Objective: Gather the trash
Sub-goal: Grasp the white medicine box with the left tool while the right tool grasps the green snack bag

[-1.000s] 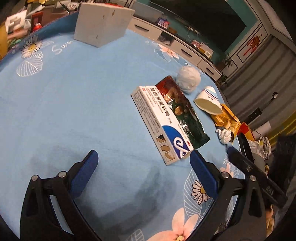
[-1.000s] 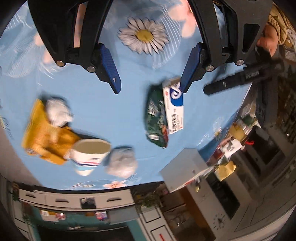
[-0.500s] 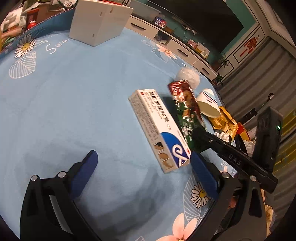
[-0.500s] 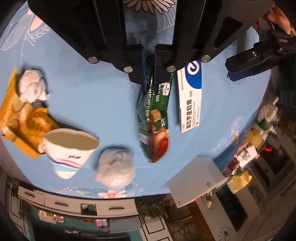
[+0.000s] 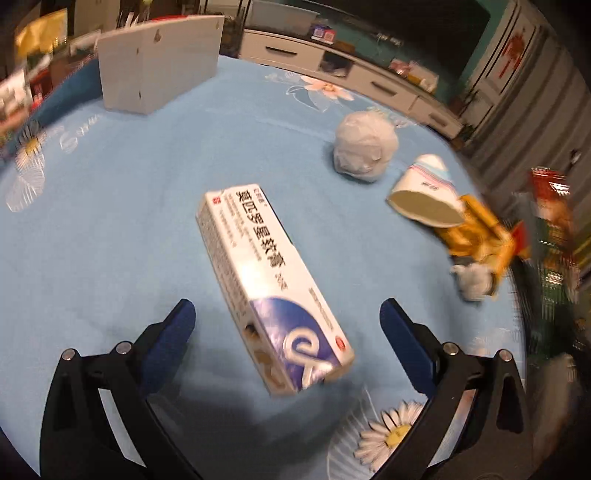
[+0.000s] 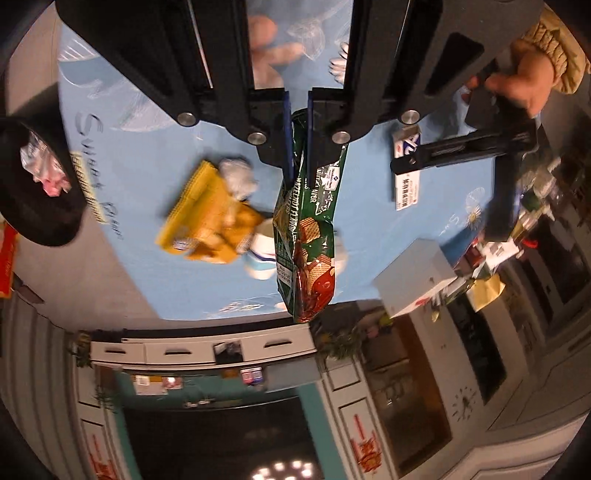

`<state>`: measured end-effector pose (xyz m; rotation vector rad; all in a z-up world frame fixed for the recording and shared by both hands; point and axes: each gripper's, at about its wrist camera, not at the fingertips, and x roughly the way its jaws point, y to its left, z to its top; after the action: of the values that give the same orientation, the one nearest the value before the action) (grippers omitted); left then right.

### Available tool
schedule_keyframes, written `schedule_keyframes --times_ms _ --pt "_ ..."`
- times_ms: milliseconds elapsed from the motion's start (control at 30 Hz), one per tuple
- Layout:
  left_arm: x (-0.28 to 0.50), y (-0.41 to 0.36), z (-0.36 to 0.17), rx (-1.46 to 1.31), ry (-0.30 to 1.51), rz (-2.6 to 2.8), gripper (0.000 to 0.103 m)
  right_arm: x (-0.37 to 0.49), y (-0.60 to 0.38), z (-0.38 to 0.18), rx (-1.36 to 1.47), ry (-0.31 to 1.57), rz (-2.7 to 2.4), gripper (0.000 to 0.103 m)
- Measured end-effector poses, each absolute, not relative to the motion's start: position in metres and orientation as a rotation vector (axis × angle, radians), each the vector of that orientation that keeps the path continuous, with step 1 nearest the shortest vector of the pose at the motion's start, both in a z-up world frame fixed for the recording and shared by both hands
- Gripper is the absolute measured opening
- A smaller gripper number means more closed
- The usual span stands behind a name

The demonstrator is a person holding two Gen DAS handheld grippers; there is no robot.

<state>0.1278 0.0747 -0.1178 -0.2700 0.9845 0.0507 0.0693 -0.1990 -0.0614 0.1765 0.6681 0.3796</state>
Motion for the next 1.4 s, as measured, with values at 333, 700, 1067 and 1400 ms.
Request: schedule_keyframes --times_ms 333,700,1067,1400 --pt "0.138 0.069 -0.132 -0.139 1.01 0.185 0.091 0.061 -0.242 -0.059 0.278 0.627 0.339 0.007" --pt "0.121 0.085 -0.119 -0.202 0.971 0.073 0.042 0.048 -0.252 -0.054 0.302 0.604 0.329 0.007" --pt "0.082 0.048 -0.077 -0.195 0.901 -0.132 0.041 0.03 -0.276 -0.059 0.347 0.584 0.248 0.007" --pt "0.084 -0.035 -0.031 -0.11 0.799 -0.329 0.042 0.002 -0.346 -0.063 0.415 0.515 0.103 0.007"
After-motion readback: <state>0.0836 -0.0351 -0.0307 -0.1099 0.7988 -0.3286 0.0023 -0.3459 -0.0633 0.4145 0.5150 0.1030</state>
